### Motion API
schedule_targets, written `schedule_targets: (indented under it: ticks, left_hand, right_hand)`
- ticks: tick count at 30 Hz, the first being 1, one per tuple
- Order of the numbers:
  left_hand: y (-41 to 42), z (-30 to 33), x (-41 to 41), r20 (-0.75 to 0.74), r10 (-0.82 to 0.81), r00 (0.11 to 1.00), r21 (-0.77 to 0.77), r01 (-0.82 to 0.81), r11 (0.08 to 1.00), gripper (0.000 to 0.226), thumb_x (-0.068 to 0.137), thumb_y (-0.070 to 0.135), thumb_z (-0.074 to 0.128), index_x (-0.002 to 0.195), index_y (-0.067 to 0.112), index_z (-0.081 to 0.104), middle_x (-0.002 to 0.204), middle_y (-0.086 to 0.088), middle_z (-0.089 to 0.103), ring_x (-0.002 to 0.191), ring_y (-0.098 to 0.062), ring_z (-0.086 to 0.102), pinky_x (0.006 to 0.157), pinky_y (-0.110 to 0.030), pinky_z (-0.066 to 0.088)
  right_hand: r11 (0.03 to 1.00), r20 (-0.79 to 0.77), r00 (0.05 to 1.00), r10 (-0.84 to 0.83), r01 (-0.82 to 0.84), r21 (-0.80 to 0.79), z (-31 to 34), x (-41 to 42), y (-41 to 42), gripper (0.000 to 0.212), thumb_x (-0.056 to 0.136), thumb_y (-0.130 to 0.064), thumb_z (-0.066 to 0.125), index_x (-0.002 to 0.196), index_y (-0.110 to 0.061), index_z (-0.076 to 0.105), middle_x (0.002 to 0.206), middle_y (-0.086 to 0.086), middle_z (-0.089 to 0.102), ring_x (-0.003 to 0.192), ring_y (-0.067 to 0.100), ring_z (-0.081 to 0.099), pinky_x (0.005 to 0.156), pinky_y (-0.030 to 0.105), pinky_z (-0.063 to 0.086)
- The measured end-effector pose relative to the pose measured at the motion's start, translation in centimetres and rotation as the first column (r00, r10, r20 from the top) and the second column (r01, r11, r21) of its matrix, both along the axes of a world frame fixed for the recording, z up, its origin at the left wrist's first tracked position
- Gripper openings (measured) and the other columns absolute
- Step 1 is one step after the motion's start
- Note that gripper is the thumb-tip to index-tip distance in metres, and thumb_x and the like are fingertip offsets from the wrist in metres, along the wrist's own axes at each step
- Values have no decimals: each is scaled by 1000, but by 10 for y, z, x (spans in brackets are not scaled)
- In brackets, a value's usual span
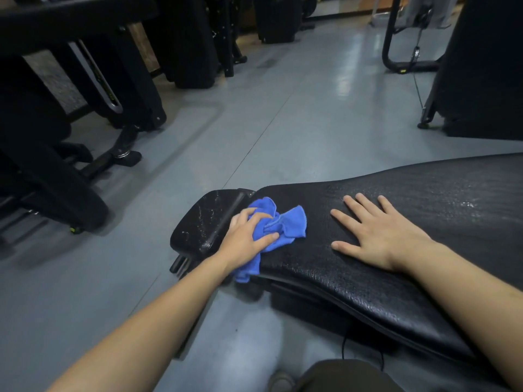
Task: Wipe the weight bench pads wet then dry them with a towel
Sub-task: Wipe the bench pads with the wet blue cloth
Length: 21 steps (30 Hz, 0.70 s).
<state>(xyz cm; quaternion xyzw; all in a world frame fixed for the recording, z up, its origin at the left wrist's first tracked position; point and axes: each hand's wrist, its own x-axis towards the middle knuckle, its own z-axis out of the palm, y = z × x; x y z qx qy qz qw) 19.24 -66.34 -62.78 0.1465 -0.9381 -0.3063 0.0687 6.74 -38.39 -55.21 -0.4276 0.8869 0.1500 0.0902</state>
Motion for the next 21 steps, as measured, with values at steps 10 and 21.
schedule_targets:
  ticks: [10,21]
  left_hand:
    - [-34,3,28,-133,-5,991,-275,-32,961,36,84,55,64,114,34,63,131,11,51,120,-16,40,93,-31,30]
    - [-114,-42,51,47,382,923,-154,-371,916,70,68,79,37,122,40,57,136,10,44,123,-24,41,101,-40,36]
  right_hand:
    - [1000,2,1000,-11,11,-2,-4,-2,0,123,48,-82,-42,157,-36,-12,167,5,-14,153,24,-15,123,51,-4]
    - [999,17,999,-40,40,26,-5,5,-20,128,39,-78,-49,155,-35,-18,165,7,-21,152,27,-21,122,53,-8]
